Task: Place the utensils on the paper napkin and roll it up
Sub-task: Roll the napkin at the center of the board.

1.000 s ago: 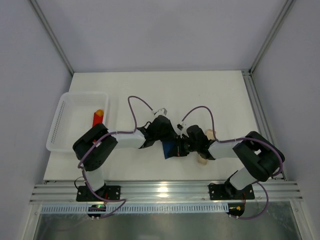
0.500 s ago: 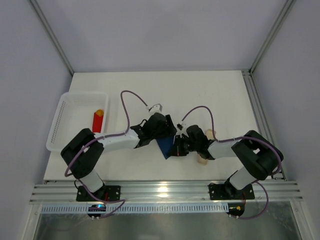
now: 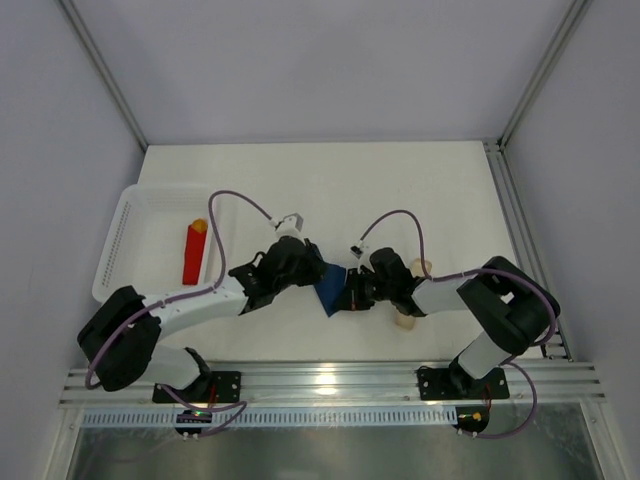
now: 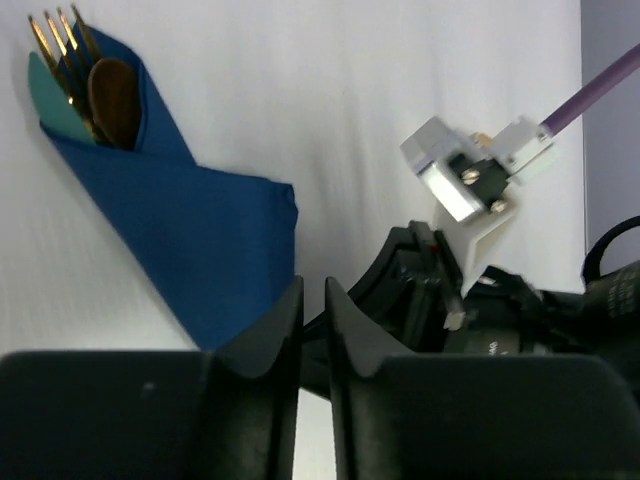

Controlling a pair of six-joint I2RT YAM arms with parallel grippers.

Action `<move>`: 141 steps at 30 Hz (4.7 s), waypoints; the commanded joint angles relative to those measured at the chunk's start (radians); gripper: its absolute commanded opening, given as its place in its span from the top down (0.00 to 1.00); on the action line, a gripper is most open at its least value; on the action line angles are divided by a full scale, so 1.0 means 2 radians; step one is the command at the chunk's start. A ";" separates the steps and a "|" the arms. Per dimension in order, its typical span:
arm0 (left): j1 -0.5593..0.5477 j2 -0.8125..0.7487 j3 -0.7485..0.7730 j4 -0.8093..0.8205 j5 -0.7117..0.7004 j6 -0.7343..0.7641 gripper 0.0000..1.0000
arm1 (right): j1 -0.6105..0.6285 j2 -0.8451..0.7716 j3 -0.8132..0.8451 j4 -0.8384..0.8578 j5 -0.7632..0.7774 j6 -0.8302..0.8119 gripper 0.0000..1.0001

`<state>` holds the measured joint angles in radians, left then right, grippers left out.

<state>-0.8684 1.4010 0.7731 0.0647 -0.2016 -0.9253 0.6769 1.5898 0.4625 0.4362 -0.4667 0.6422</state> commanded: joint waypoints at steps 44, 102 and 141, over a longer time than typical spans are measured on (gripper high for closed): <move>0.079 0.171 -0.130 0.344 0.136 -0.085 1.00 | 0.003 -0.017 0.032 -0.081 0.030 -0.034 0.96; 0.078 0.178 -0.107 0.273 0.154 -0.058 1.00 | -0.010 0.045 0.239 -0.249 0.160 -0.106 0.96; 0.077 0.176 -0.098 0.251 0.161 -0.057 1.00 | -0.009 -0.066 0.165 -0.250 0.132 -0.095 0.89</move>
<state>-0.7132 1.7550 0.5690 0.6296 0.1242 -1.0683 0.6529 1.5101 0.8337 -0.1390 -0.0879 0.4244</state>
